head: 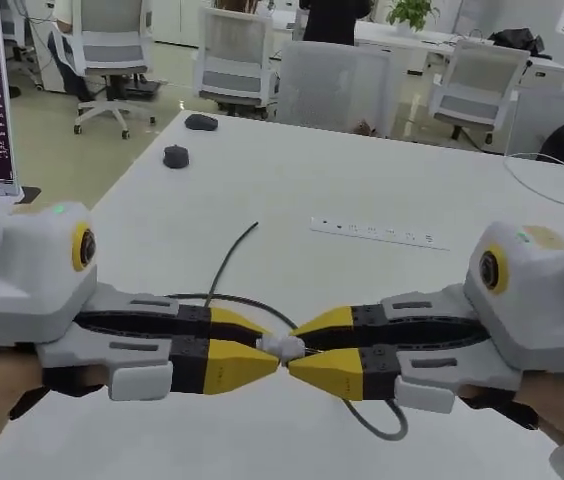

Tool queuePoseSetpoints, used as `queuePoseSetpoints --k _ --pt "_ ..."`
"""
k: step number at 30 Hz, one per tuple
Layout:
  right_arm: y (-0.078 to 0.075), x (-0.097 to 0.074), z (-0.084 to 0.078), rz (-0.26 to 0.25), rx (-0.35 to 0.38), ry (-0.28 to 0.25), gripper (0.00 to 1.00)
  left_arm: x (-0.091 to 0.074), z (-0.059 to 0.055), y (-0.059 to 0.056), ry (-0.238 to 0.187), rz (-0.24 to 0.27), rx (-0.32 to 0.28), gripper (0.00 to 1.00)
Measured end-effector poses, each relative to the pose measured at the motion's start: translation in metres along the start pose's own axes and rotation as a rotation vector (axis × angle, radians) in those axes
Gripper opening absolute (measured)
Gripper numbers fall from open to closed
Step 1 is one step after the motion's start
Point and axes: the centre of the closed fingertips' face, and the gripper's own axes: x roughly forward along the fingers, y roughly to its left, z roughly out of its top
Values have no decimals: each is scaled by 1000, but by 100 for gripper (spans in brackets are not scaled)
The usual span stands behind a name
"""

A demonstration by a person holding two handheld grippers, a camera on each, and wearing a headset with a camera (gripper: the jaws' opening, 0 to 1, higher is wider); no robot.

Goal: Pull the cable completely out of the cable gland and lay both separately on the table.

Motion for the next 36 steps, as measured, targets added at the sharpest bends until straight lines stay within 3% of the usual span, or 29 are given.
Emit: queuePoseSetpoints --k 1,3,6,7,10,13,18,24,27,28,31,34,36 --pt "-2 0 2 -3 88 -19 20 0 2 2 -7 16 60 15" --pt "-7 0 5 -9 167 -50 28 -1 5 4 -25 38 154 15" --pt "-13 -3 2 -2 235 -57 18 -2 8 6 -37 57 215 15" --pt "-13 -3 2 -4 245 -60 18 -2 10 7 -41 70 252 15" --pt "-13 -3 4 11 322 -89 19 -2 9 6 -38 74 286 15" --pt "-10 -4 7 28 351 -117 15 -2 9 7 -34 80 313 15" --pt "-12 -4 5 20 375 -113 12 -3 11 8 -36 83 339 15" --pt "-11 -4 6 17 338 -118 11 -3 12 9 -41 82 322 15" --pt "-8 -4 6 19 248 -111 11 -3 11 9 -40 75 287 15" --pt "-7 -4 7 18 196 -111 11 -3 11 8 -42 69 250 15" --pt "-4 -4 6 24 135 -107 11 -4 9 7 -36 44 113 15" --pt "-2 -5 7 21 26 -113 11 -4 9 7 -41 40 67 15" --pt "-2 -5 6 17 -14 -110 11 -4 7 7 -36 31 0 15"
